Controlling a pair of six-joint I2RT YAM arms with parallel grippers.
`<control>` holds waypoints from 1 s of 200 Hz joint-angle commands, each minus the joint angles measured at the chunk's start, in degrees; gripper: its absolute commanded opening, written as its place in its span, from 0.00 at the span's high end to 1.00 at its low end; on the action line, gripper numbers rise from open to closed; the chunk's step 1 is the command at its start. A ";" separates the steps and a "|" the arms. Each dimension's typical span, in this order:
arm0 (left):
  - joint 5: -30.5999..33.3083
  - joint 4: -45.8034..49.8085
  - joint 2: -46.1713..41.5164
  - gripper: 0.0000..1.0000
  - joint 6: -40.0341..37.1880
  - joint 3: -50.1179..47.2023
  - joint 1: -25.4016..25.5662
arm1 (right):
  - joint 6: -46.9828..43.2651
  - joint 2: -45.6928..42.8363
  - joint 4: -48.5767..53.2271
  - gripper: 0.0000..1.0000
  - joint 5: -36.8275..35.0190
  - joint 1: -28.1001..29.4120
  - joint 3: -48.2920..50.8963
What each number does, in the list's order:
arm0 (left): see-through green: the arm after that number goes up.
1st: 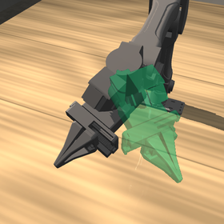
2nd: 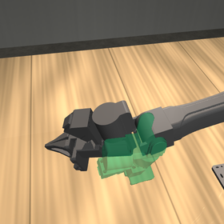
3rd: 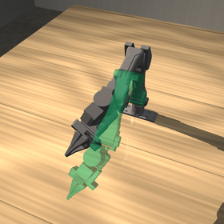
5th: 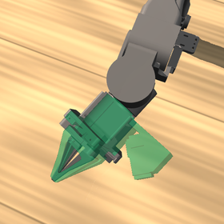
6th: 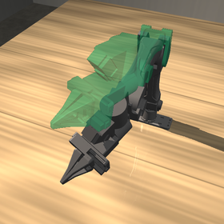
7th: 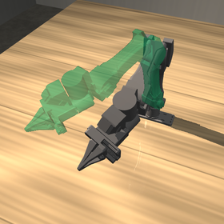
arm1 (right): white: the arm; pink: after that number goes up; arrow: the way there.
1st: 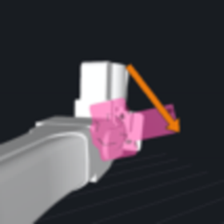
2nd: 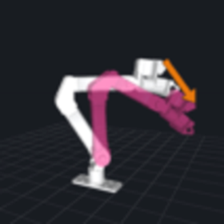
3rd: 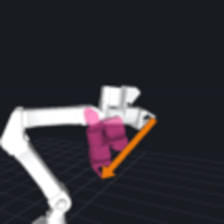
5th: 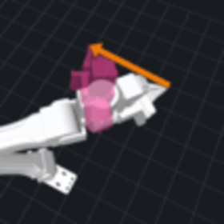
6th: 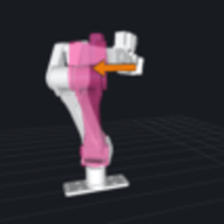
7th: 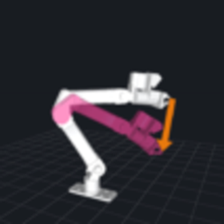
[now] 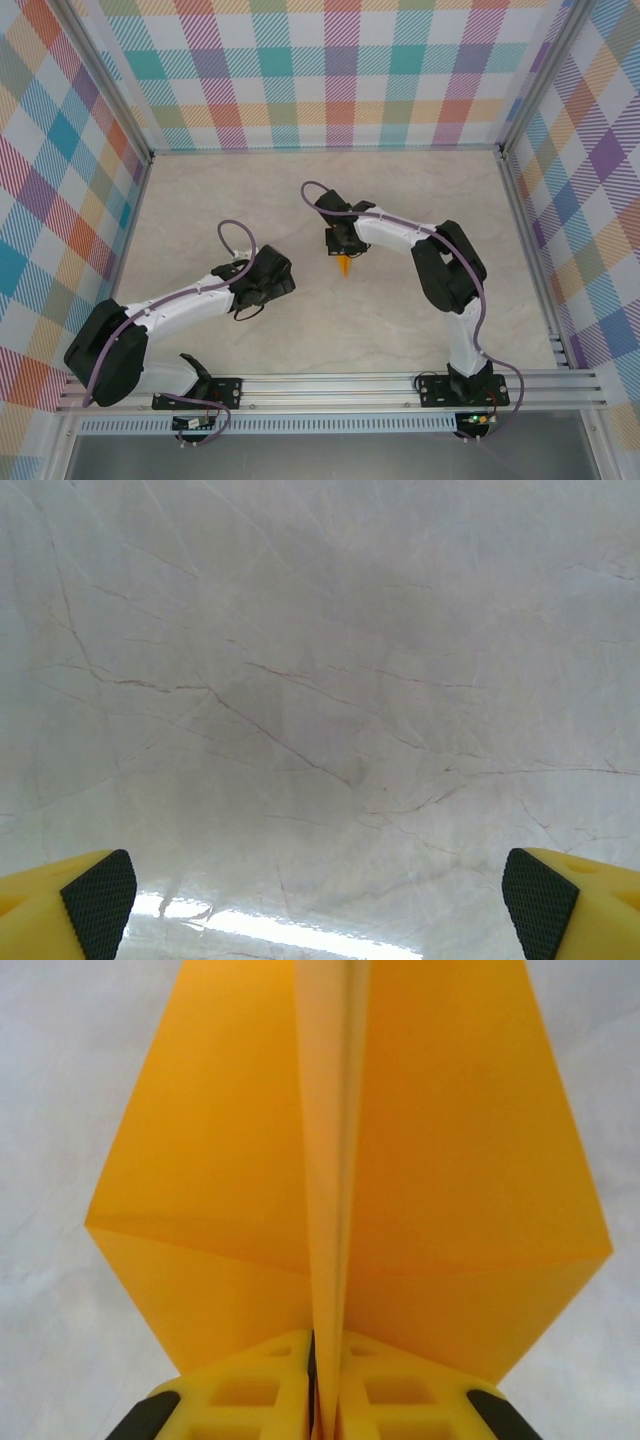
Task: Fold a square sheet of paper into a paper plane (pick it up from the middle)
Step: Move the paper plane to the top-center of the table.
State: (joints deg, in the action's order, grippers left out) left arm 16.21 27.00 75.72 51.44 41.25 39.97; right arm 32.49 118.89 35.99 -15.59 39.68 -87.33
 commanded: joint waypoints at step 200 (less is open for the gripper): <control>5.85 6.96 -3.09 0.00 -1.37 4.19 -2.13 | -0.49 -8.19 8.36 0.27 0.66 -1.72 -10.96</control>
State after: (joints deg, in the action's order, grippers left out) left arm 18.94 31.24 74.76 51.22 42.54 39.79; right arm 32.18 117.89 42.74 -14.94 37.87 -96.44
